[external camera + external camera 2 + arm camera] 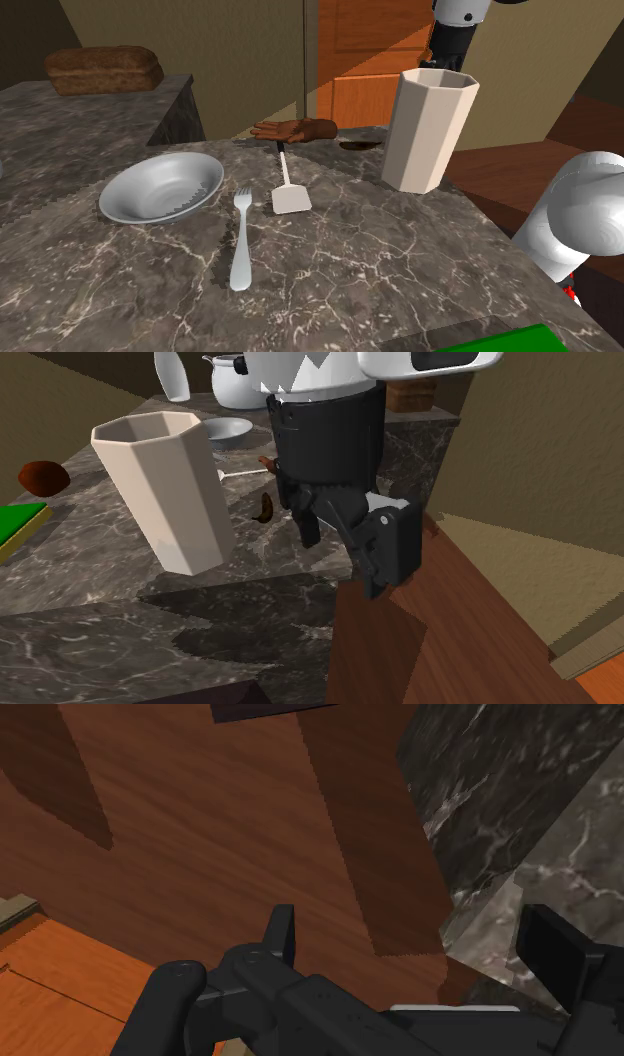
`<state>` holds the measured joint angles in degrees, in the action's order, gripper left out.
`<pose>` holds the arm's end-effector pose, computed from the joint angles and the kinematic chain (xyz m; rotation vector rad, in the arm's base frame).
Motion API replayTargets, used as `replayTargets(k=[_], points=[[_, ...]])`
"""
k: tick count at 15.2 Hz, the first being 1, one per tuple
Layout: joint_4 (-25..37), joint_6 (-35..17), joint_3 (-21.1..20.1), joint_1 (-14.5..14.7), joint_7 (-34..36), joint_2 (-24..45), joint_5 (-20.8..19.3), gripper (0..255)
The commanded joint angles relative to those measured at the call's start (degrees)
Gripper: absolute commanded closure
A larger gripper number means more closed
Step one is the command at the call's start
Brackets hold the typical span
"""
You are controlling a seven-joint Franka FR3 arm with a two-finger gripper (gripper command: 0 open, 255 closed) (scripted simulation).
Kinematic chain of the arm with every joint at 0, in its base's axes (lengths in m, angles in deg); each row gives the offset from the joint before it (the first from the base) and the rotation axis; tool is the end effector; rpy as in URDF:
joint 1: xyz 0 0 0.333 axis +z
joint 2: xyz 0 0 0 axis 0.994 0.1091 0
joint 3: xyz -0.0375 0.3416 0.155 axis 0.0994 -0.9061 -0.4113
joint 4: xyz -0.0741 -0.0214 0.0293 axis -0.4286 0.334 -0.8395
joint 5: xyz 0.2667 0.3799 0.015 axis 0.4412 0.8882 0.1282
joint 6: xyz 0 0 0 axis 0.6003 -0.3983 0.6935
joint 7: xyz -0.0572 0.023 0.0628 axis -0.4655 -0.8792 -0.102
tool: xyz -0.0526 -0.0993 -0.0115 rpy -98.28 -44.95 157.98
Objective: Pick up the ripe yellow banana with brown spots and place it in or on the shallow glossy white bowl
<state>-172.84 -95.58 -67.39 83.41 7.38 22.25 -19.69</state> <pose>0.3575 -0.0104 0.6090 3.0262 -0.1953 0.1135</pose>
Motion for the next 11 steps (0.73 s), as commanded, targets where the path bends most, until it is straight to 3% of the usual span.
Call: replayTargets(k=[1,11], points=[[0.0,0.0,0.0,0.0,0.0,0.0,0.0,0],[3.8,-3.5,-0.4,10.9,-9.1,9.2,12.3,0]])
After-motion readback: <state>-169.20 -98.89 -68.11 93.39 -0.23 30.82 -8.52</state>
